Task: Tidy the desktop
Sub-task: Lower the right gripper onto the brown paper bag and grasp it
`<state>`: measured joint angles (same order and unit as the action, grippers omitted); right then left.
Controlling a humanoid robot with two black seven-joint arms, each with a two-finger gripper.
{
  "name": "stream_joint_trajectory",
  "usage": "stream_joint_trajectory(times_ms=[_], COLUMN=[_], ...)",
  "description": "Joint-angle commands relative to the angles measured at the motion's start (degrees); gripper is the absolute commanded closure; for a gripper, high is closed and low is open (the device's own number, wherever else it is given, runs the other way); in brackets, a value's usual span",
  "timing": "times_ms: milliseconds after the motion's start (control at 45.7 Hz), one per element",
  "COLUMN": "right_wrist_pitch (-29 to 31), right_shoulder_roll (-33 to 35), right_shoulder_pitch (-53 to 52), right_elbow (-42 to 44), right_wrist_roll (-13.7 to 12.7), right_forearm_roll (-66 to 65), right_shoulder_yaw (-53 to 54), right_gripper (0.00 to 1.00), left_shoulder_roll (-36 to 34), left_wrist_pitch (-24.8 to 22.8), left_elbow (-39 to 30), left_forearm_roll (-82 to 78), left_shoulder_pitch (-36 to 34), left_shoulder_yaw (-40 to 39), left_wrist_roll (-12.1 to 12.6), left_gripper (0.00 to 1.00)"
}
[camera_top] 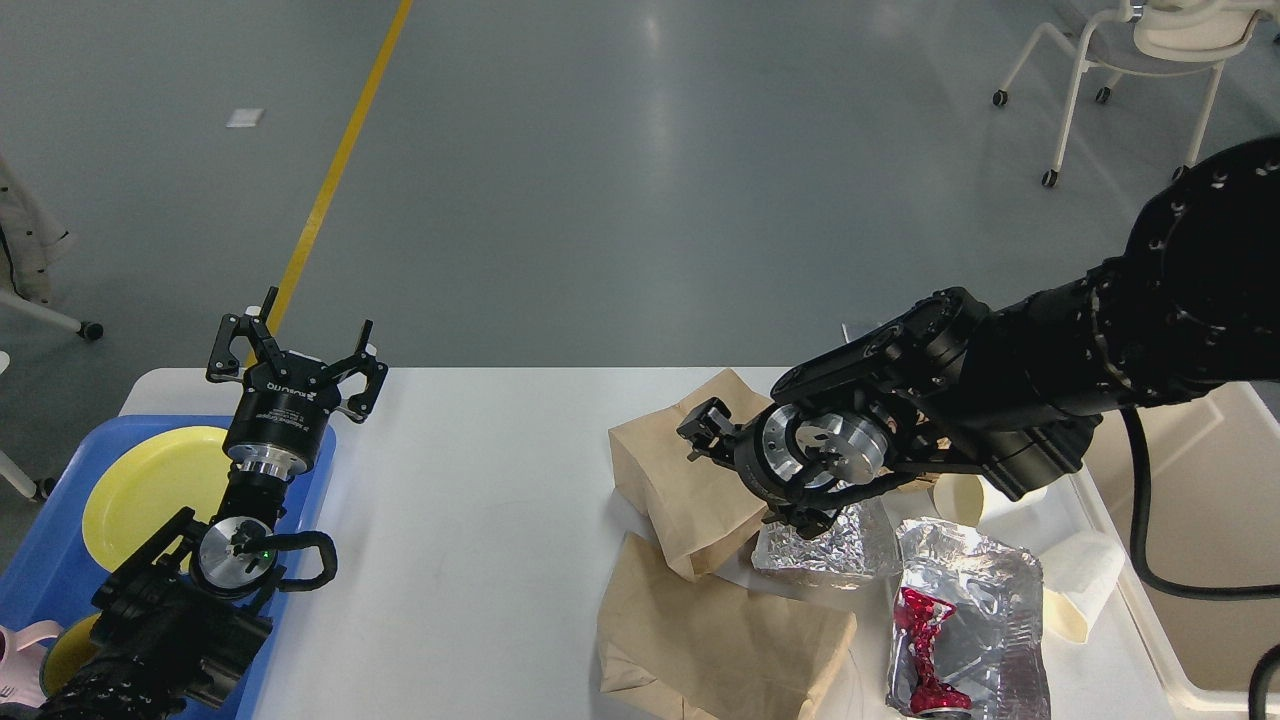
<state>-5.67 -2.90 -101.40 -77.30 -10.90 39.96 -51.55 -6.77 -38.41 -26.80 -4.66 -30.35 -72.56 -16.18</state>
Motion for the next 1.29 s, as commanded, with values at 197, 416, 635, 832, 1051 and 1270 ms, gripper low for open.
stream_joint_trajectory(times_ms=[197, 416, 635, 832, 1051, 1270], right_wrist_pitch=[-6.11, -6.64, -6.73, -7.25, -8.40, -10.77], right_shoulder_roll=[-7.74, -8.44, -8.62, -8.88, -8.88, -8.88], right_shoulder_pitch=[4.98, 7.09, 11.39, 11.49, 14.64, 17.20], right_elbow=[1.97, 3.29, 6.19, 7.60, 8.83, 11.03], right_wrist_roll=[0.08, 0.00, -0.18, -0.18, -0.35, -0.35], right_forearm_roll=[-0.23, -0.14, -2.34, -2.43, -2.78, -4.45], right_shoulder_yaw=[1.02, 0.40, 0.40, 0.75, 3.56, 6.29], right_gripper=[0.02, 0.02, 0.01, 0.02, 0.02, 0.02], left_shoulder_roll=[0.00, 0.00, 0.00, 0.00, 0.00, 0.00], left_wrist_pitch=[0.00, 0.00, 0.00, -0.09, -0.09, -0.09], left_elbow=[0.00, 0.00, 0.08, 0.08, 0.00, 0.00], left_forearm_roll=[0.00, 0.00, 0.00, 0.00, 0.00, 0.00], left_shoulder_pitch=[0.03, 0.03, 0.03, 0.03, 0.11, 0.11], left_shoulder_yaw=[0.04, -0.04, -0.04, -0.04, 0.05, 0.04], left_wrist_roll=[0.00, 0.00, 0.00, 0.00, 0.00, 0.00], left_gripper=[0.03, 0.03, 0.03, 0.03, 0.03, 0.03])
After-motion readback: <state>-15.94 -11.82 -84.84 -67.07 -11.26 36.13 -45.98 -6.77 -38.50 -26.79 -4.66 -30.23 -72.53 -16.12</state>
